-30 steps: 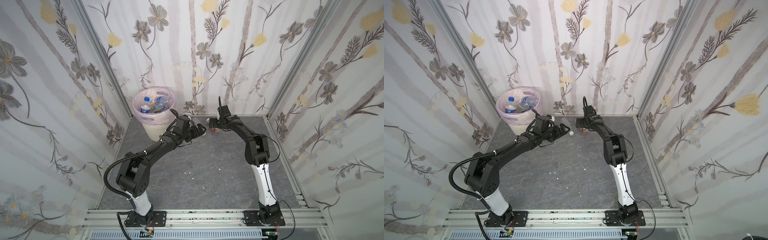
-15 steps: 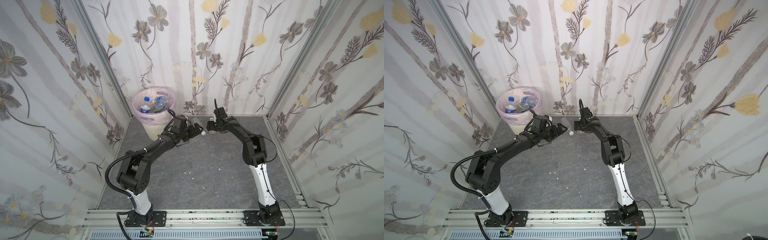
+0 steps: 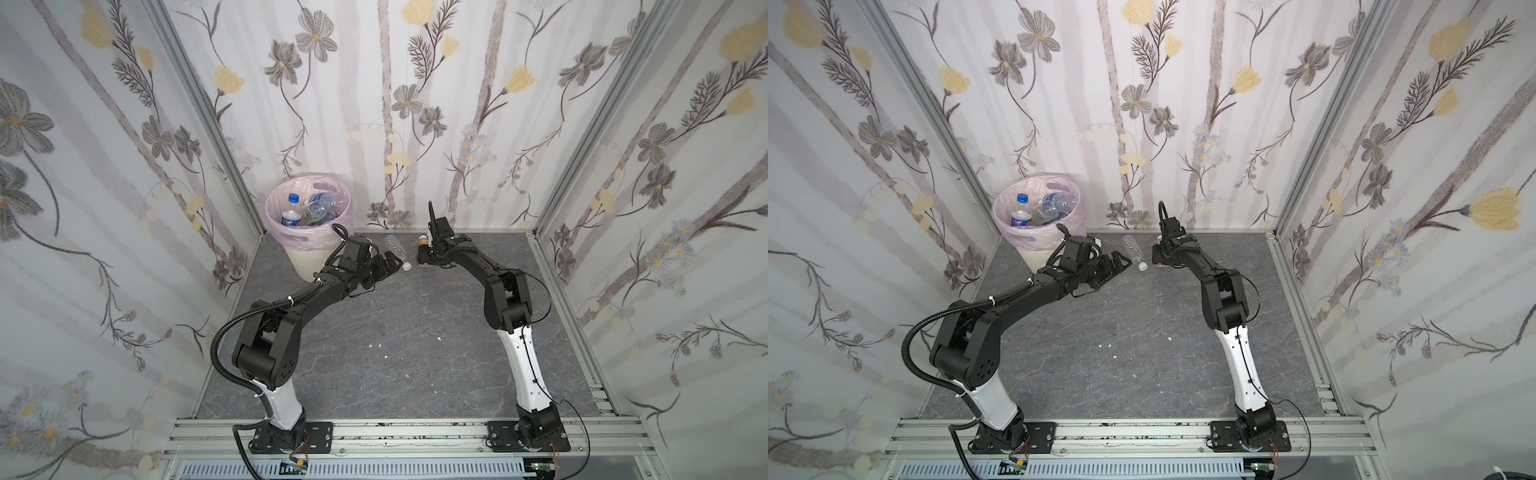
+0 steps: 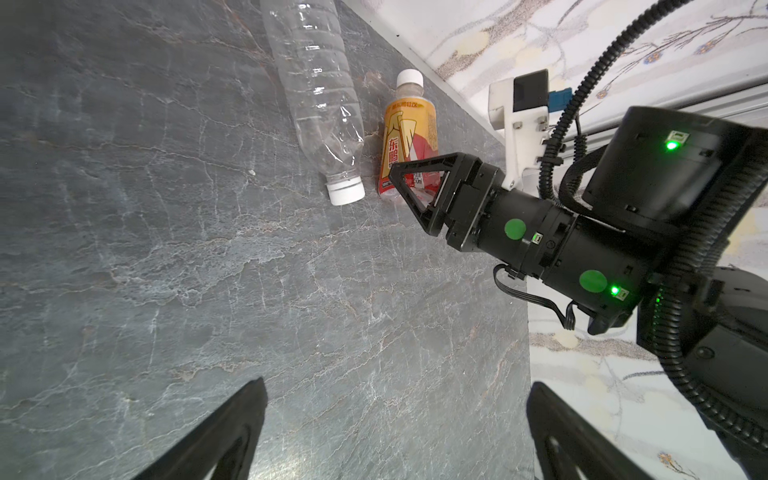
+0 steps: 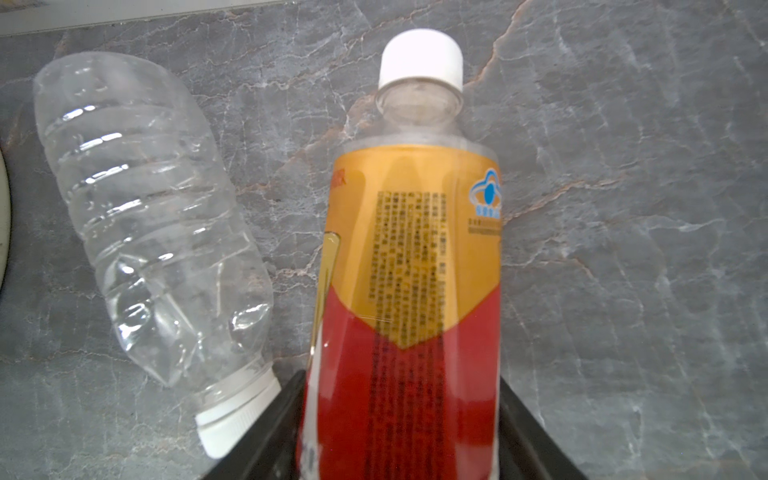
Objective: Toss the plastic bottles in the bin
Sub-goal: 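Close the right gripper around the tea bottle's body, then lift the tea bottle with the right gripper toward the left gripper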
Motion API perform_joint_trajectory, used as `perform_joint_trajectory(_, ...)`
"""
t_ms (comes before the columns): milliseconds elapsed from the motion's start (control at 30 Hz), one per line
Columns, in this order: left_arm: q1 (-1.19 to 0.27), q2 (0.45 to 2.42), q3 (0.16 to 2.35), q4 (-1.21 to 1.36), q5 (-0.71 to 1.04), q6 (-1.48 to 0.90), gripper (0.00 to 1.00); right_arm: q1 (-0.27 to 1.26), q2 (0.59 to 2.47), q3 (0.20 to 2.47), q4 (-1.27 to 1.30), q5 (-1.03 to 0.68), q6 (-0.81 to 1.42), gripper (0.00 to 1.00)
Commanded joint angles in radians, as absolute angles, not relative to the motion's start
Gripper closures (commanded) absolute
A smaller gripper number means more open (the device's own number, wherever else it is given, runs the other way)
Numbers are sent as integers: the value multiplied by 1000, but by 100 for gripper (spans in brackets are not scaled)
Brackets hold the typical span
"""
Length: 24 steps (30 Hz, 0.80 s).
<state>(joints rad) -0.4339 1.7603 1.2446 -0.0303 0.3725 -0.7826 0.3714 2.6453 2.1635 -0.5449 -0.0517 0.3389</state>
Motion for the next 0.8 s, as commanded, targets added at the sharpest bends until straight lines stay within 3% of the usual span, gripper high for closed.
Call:
perform_joint_trajectory(0,-429,1759,1243,6,391,-783,0,371,2643,2171,-567,-32,336,40)
perform_joint_trajectory(200,-431,1735,1209,9,411,-808,0,369,2585,2055,-572,-32,318,47)
perform_joint_trajectory(767,-482,1487,930,21,383,-899,0,445,2058,1184,-219,-93,334,47)
